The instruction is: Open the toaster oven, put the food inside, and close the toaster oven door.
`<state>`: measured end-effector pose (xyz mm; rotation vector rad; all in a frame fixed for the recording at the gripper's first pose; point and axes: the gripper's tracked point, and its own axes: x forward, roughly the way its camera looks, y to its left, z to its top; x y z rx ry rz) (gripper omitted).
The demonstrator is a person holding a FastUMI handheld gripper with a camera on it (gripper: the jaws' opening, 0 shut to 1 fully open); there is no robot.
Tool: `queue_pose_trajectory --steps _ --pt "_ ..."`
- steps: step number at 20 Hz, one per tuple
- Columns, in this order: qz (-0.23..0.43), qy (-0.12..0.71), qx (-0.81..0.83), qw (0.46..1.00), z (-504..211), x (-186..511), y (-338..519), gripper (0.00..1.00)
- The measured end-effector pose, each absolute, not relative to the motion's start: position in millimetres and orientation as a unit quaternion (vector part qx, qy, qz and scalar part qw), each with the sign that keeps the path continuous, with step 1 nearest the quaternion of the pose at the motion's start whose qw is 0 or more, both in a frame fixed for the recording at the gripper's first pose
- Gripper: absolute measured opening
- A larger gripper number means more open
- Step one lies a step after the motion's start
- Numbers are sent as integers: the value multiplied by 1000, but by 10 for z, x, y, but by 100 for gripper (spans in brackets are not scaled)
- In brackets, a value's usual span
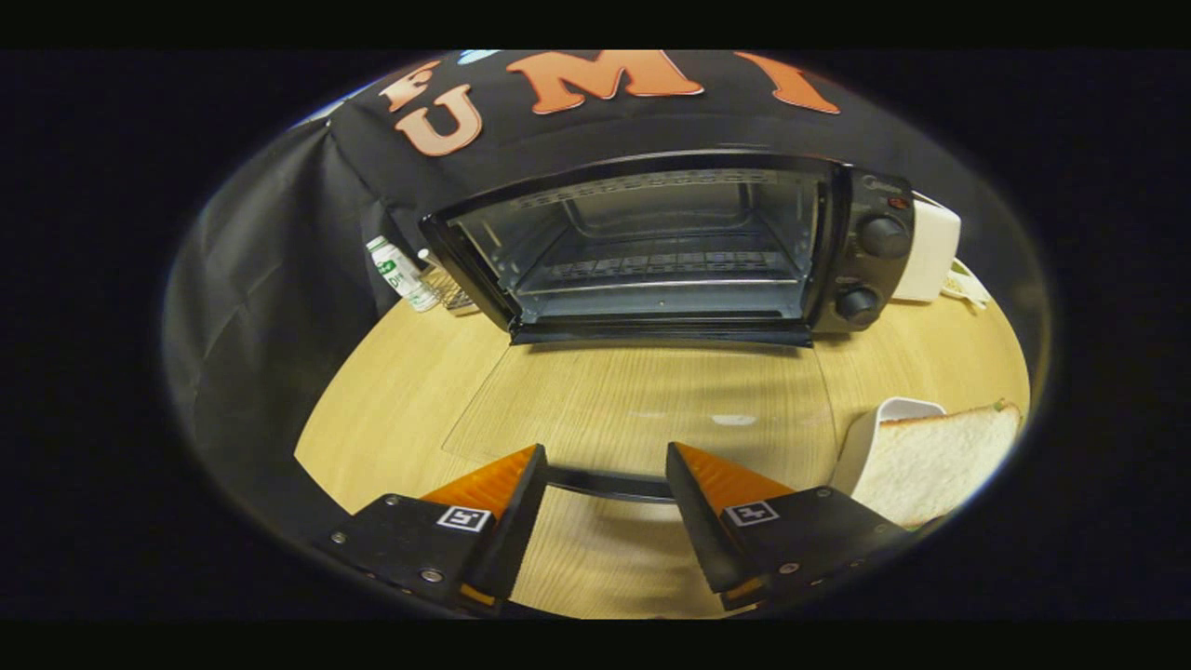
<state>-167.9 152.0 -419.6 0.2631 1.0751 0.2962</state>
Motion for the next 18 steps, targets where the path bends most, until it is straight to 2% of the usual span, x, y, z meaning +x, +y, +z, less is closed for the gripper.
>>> queue_pose_trajectory --steps 2,5,9,14,18 --pt "144 488 122 852 -3921 -1626 1396 78" --pt "138 457 98 873 -3558 -1494 1091 87" --pt "89 441 64 891 -3317 -1423 353 96" --pt "21 477 43 877 -3557 -1624 -574 97" --pt "-9 529 85 844 -3985 -1853 -814 97"
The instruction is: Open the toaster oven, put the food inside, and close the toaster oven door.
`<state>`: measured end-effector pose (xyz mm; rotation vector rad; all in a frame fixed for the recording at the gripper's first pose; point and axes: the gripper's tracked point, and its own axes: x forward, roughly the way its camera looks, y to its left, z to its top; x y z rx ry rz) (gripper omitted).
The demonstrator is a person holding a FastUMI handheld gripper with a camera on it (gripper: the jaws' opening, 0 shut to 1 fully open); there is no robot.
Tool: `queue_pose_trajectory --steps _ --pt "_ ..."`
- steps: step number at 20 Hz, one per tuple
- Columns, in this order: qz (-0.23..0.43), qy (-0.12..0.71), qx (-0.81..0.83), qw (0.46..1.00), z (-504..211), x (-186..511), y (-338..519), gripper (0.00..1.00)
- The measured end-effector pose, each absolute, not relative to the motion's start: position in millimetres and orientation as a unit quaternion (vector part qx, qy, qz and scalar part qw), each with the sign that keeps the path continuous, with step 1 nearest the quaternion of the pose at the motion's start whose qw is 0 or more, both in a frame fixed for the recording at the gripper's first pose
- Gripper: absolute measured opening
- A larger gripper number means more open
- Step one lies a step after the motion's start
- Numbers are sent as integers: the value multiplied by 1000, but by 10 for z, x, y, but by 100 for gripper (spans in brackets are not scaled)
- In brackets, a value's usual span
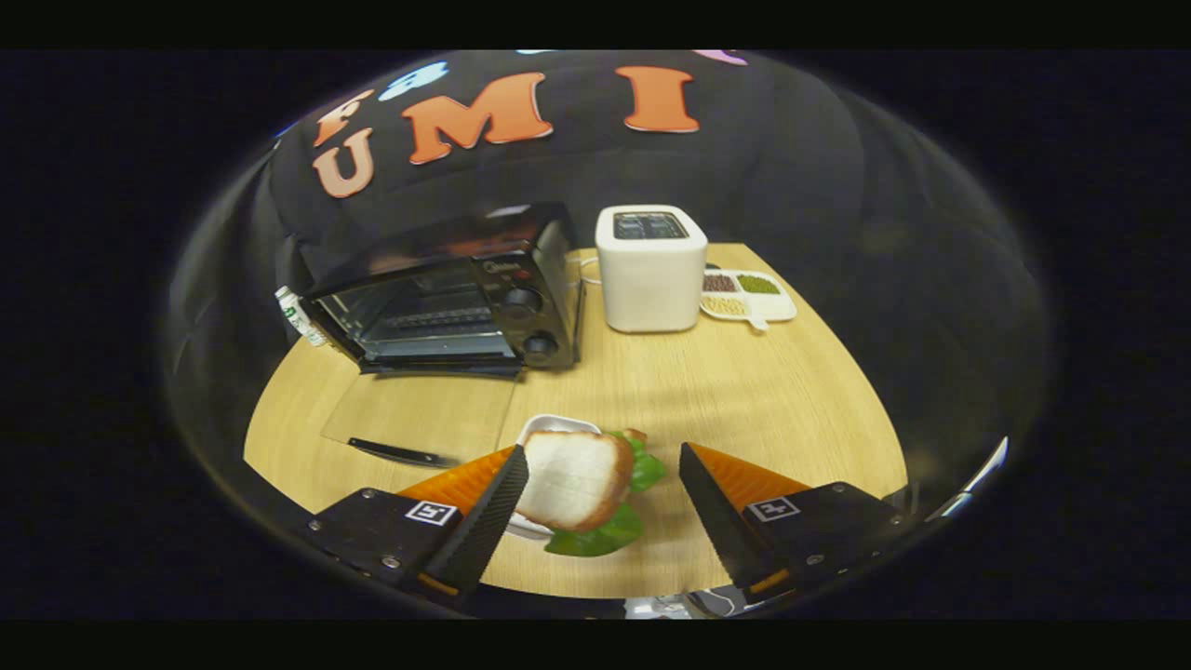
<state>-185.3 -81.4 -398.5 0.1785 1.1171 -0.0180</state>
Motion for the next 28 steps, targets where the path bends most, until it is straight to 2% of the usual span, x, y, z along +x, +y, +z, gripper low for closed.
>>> queue_pose_trajectory --steps 7,11,15,23,28 --pt "-9 585 237 776 -4452 -1984 -576 98" --pt "-3 590 255 766 -4387 -1931 -418 52" --pt "0 583 251 773 -4164 -1813 -347 36" --pt "27 518 283 807 -3531 -1332 -37 34" --pt "51 476 350 805 -3404 -968 457 34"
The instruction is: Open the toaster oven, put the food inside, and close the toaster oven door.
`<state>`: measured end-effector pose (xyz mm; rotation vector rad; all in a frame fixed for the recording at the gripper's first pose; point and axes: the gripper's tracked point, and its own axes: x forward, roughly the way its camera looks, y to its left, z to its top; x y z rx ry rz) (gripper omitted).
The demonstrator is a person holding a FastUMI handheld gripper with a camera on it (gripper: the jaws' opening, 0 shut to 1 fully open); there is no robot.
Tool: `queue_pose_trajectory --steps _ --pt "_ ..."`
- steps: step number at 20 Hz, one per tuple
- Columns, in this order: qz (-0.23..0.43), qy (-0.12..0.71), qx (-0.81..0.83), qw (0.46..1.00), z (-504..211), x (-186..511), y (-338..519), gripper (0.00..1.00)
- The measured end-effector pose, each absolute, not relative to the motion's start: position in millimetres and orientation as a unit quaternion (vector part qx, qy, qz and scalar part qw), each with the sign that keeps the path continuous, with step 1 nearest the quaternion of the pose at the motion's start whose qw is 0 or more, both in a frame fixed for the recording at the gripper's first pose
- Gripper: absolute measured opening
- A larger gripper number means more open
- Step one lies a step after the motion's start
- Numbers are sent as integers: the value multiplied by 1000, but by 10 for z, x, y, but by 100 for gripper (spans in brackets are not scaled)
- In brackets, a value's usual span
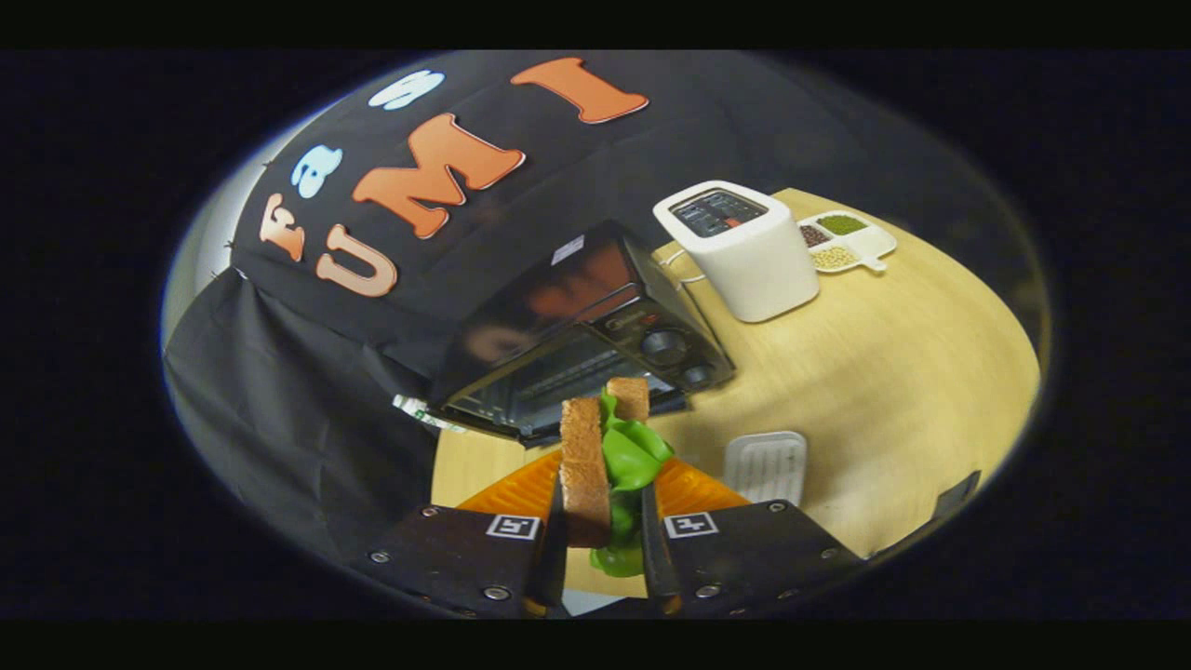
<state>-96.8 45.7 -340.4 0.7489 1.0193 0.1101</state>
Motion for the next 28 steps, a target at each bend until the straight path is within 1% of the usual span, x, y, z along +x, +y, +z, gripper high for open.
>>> queue_pose_trajectory --steps 3,6,10,14,20,23,28 --pt "55 461 384 798 -3511 -787 766 34" --pt "36 458 413 786 -3720 -658 967 34" --pt "38 416 470 778 -3802 -335 1224 34" --pt "28 378 487 787 -4031 -49 1342 34" --pt "20 356 516 779 -4289 234 1581 34" --pt "7 342 512 788 -4397 356 1623 34" --pt "-9 318 470 823 -4467 515 1608 34"
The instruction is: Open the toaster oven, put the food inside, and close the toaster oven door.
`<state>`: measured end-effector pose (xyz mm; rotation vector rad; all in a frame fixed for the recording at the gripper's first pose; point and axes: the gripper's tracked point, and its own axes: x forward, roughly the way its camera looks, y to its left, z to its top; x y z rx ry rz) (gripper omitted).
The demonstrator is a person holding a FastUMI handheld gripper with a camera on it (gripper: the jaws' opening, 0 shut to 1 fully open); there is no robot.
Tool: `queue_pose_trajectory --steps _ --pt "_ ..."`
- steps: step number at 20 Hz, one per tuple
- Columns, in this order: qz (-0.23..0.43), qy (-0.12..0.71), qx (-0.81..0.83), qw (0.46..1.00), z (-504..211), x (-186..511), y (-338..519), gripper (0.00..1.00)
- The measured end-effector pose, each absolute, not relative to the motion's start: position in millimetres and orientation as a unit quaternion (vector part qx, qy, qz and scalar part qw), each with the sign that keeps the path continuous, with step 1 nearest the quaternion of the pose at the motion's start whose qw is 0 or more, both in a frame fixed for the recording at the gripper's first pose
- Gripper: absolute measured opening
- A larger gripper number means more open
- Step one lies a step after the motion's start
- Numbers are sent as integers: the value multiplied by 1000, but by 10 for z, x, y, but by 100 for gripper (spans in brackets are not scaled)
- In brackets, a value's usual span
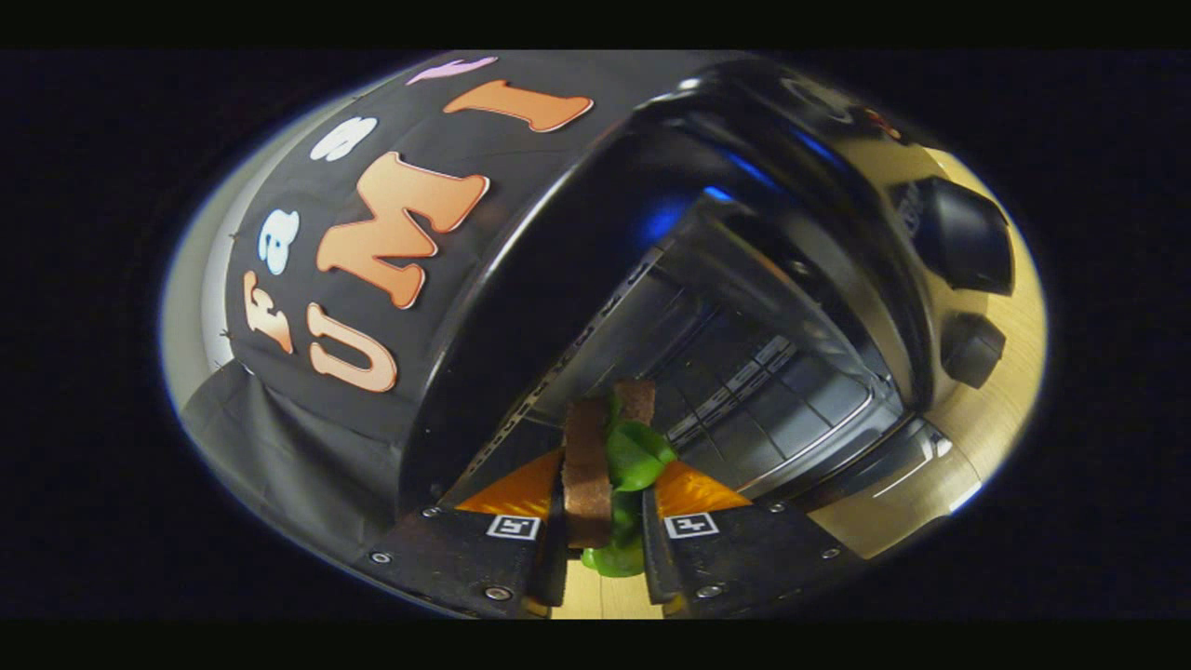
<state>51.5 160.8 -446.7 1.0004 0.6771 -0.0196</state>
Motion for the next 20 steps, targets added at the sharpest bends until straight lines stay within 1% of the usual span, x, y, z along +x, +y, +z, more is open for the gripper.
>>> queue_pose_trajectory --steps 1,3,5,6,7,8,9,10,12,14,16,20 --pt "-12 319 447 835 -4522 517 1605 34" --pt "-19 323 423 846 -4513 484 1572 37" --pt "-43 329 383 862 -4554 465 1450 49" --pt "-50 339 352 871 -4555 456 1380 60" --pt "-50 357 316 878 -4557 408 1336 67" --pt "-39 375 282 882 -4545 343 1328 78" --pt "-21 389 248 887 -4506 285 1306 82" --pt "-6 397 210 893 -4460 230 1283 90" --pt "14 382 164 910 -4275 79 1181 96" --pt "18 379 160 911 -4132 -1 1050 95" --pt "26 407 165 898 -4112 -237 1033 96" --pt "71 421 144 893 -3958 -793 1120 96"
